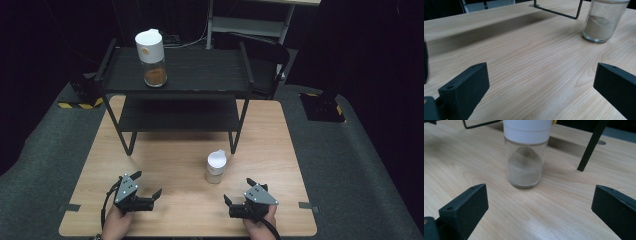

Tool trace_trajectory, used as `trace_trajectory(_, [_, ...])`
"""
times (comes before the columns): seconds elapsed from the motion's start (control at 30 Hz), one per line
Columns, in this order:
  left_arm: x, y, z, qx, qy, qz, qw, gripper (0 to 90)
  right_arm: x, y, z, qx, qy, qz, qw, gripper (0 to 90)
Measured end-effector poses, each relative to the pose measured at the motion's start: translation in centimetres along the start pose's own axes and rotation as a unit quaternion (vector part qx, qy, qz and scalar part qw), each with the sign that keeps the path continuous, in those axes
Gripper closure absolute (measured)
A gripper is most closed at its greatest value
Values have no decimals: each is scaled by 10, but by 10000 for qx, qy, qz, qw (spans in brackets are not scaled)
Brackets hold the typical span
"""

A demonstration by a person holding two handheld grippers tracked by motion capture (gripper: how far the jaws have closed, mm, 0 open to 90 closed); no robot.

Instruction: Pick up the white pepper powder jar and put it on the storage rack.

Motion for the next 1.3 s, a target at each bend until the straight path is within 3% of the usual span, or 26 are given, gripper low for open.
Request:
trace_trajectory(0.47, [0,2,0,-23,-16,-42,10000,5,17,1,16,-53,-61,-22,10000,1])
trace_trajectory(0.63, [0,2,-1,-53,-22,-47,10000,5,25,-4,22,26,-39,100,9999,5])
trace_trajectory(0.8, [0,3,-1,-51,-33,-75,10000,5,32,-6,28,-76,-67,201,9997,11])
trace_trajectory(1.3, [-1,4,-1,-53,-66,-110,9999,5,52,-7,37,175,-332,96,9993,26])
Point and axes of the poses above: each handheld gripper's, and its own axes: x roughly forward along the jaws, z roughly out of its top, y roughly to its left, the point moved 8 cm from there along x, roughly forward along the jaws, and after that the axes turned 9 degrees about z, right-handed, at the moved point
